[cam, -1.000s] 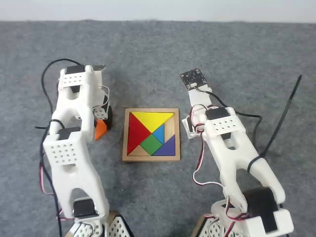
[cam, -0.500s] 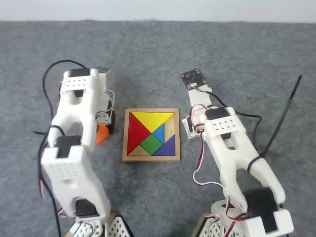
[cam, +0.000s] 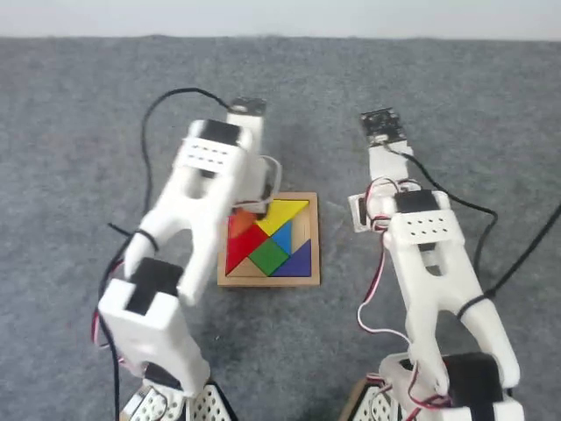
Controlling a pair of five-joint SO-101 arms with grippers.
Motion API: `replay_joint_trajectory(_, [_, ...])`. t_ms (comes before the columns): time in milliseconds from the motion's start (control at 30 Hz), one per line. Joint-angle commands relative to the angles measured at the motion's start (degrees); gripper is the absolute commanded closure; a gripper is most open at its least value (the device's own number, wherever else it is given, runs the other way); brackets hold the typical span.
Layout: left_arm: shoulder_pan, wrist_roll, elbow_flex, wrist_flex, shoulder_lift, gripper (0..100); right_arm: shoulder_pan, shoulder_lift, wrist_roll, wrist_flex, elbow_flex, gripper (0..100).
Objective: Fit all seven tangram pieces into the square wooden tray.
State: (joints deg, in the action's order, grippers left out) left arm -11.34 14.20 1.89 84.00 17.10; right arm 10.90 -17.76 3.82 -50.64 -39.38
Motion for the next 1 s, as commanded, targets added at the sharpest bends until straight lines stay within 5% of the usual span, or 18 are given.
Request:
replay_joint_trajectory(0, [-5.01, 2.37, -0.75, -2.46, 0.35, 97, -2.42, -3.65, -2.2, -0.75, 1.32, 90.9])
replay_joint_trajectory(967, [-13.45, 19.16, -4.88, -8.88, 7.03, 96, -4.53, -7.16, -4.22, -0.31, 0.26, 90.8])
